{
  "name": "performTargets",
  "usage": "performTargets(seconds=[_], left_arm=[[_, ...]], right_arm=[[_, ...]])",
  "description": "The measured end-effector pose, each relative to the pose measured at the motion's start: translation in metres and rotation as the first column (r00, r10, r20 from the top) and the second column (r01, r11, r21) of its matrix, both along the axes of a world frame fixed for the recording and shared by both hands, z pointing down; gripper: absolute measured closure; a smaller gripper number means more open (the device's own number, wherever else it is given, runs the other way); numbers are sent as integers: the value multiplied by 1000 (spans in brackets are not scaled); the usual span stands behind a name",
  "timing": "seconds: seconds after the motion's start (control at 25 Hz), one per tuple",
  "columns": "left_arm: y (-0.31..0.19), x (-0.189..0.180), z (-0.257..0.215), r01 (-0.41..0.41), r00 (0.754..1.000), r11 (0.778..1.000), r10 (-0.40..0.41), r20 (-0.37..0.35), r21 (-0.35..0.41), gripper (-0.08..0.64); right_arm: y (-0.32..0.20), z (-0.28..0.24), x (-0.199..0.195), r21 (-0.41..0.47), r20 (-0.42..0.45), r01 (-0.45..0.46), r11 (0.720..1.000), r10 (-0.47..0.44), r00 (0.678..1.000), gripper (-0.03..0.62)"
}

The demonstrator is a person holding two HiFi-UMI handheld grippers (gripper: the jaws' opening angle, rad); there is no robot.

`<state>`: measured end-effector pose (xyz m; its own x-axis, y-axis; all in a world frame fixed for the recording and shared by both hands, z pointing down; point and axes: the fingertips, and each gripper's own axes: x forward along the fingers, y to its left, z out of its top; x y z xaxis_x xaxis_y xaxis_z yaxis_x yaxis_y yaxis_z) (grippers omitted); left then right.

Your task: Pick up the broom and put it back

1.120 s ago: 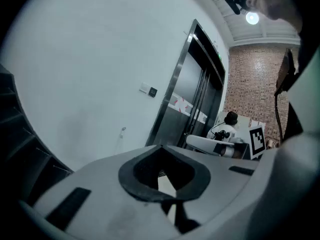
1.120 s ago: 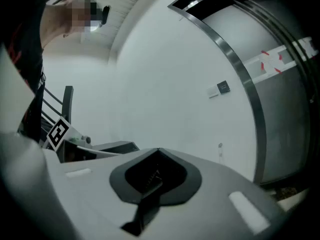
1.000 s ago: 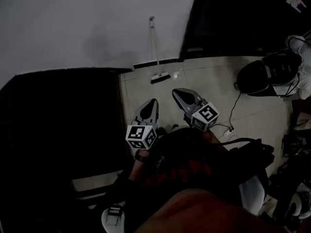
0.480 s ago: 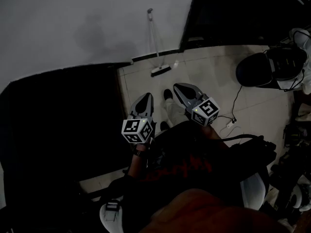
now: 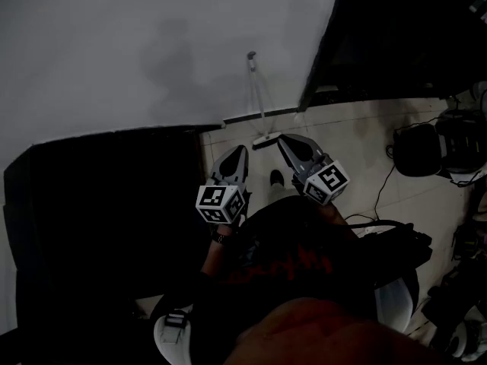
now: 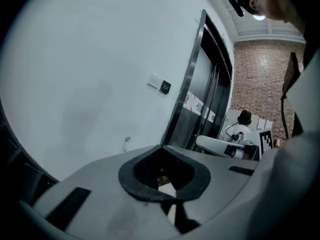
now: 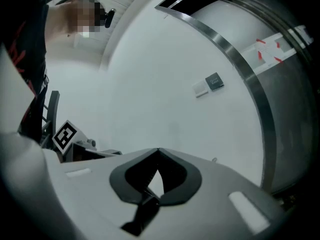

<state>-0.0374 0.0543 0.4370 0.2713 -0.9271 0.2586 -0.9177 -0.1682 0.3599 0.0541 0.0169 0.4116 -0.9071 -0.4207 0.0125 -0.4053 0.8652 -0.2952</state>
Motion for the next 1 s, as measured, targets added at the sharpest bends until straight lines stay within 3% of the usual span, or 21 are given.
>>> performTargets(seconds=[0.28, 0.48, 0.6, 0.64, 0.68, 0.72, 1.0], left_arm=[[-72, 6, -23, -13, 1000, 999, 13, 10, 30, 555], [-92, -21, -11, 6, 1000, 1000, -7, -12, -17, 555], [-100, -43, -5, 20, 1000, 999, -20, -4, -39, 555], [-102, -49, 0, 28, 1000, 998, -29, -10, -50, 555], [-104, -56, 10, 36, 999, 997, -38, -19, -66, 555], [-106, -62, 21, 43, 999, 995, -46, -28, -85, 555], [-98, -74, 69, 83, 996, 981, -88, -24, -177, 555]], right_arm=[[-67, -2, -17, -37, -23, 24, 999, -25, 999, 592], [-95, 3, -41, -59, -53, 12, 998, -15, 998, 592], [-116, 11, -51, -46, -108, -44, 998, 39, 993, 591], [-122, 20, -56, -53, -132, -54, 997, 47, 990, 576], [-128, 33, -62, -69, -156, -53, 996, 42, 987, 444], [-134, 50, -69, -89, -180, -46, 995, 29, 983, 382], [-172, 183, -82, -106, -386, -69, 992, 23, 922, 380]])
